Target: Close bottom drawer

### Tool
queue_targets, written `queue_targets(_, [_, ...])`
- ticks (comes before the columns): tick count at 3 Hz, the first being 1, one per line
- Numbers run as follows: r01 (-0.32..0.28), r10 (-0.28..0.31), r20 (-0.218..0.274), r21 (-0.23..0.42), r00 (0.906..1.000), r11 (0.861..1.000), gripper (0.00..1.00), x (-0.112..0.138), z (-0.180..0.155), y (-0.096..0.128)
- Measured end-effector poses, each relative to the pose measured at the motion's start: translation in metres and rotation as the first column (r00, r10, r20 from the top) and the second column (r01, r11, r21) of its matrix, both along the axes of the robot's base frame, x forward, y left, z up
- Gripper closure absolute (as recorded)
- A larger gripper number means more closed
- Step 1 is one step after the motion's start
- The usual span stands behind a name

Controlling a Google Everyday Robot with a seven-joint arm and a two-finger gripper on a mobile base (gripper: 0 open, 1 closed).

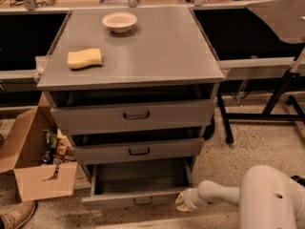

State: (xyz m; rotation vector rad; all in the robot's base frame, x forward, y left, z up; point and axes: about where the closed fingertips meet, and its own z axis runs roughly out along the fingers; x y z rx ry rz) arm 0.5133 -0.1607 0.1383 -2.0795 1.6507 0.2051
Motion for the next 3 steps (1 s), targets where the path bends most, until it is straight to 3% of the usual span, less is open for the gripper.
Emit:
queue_targets(1, [-0.001,0.001,0.004,-0.001,1.0000,1.000,0.86,0.001,0.000,0.000])
queue_targets(2, [0.026,-0.026,0.033,0.021,0.9991,0.999,1.00,0.014,0.003,-0.008])
queue_targets(3, [0.063,-0.066,0.063,0.051,0.9958,0.997,1.00,0.024,0.009,-0.012])
